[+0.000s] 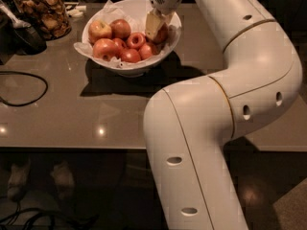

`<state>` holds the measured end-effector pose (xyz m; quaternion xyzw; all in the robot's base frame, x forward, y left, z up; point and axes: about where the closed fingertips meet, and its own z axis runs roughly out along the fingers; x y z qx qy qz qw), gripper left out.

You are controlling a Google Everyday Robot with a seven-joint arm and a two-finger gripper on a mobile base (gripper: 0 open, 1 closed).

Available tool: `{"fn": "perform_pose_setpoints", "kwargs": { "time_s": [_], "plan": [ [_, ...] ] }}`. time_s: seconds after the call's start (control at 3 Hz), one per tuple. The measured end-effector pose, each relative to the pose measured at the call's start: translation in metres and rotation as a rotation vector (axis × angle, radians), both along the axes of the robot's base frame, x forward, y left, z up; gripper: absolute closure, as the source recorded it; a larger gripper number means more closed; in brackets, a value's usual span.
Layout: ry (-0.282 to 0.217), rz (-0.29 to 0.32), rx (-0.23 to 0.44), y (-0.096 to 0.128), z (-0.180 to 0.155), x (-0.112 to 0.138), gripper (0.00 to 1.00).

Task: Pick apple from white bowl

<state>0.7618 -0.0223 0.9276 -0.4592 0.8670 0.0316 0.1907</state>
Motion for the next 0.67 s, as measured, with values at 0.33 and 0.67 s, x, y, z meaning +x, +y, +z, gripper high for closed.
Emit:
{"fn": "perform_pose_setpoints", "kwargs": {
  "time_s": [0.33, 0.67],
  "plan": [
    [0.0, 0.0, 0.0, 0.0, 0.0, 0.0, 1.0],
    [-0.012, 0.002, -0.003, 0.0031, 0.0018, 0.0025, 1.0]
  ]
}}
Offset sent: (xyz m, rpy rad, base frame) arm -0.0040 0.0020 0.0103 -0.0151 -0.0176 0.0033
